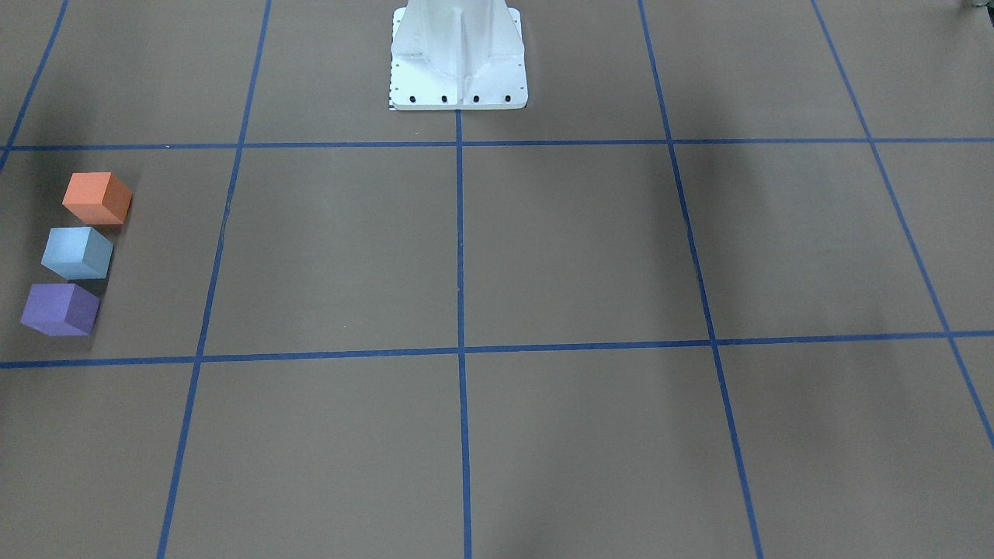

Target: Place blue block between orange and purple blocks

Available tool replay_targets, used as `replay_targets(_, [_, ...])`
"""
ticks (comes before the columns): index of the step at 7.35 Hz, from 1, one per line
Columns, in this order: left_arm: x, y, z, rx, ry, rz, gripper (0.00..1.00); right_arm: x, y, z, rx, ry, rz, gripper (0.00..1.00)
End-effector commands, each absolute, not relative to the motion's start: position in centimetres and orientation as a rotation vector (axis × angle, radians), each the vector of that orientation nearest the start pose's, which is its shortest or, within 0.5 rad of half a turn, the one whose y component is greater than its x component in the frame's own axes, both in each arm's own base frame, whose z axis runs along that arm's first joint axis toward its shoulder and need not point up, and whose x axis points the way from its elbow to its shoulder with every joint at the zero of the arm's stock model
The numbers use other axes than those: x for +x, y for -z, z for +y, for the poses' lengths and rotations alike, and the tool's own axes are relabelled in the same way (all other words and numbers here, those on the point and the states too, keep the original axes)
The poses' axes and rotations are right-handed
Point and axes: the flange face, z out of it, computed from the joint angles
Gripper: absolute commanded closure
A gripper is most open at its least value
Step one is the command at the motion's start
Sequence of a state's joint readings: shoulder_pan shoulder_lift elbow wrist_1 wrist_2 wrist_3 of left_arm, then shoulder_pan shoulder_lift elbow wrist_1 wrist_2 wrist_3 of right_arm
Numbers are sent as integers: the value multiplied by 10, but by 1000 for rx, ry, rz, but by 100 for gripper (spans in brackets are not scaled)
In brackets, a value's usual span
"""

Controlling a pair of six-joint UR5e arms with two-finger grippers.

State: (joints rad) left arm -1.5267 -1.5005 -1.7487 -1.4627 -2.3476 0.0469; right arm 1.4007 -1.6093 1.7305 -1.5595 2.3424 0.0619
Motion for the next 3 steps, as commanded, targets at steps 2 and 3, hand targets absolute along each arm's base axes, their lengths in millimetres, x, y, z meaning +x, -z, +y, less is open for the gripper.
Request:
replay_targets(2, [-44, -616, -462, 1, -84, 778, 0, 21, -616, -468, 34, 65, -863, 0])
replay_targets(3, [-44, -616, -463, 2, -85, 779, 0, 24, -623, -455, 39, 75, -879, 0])
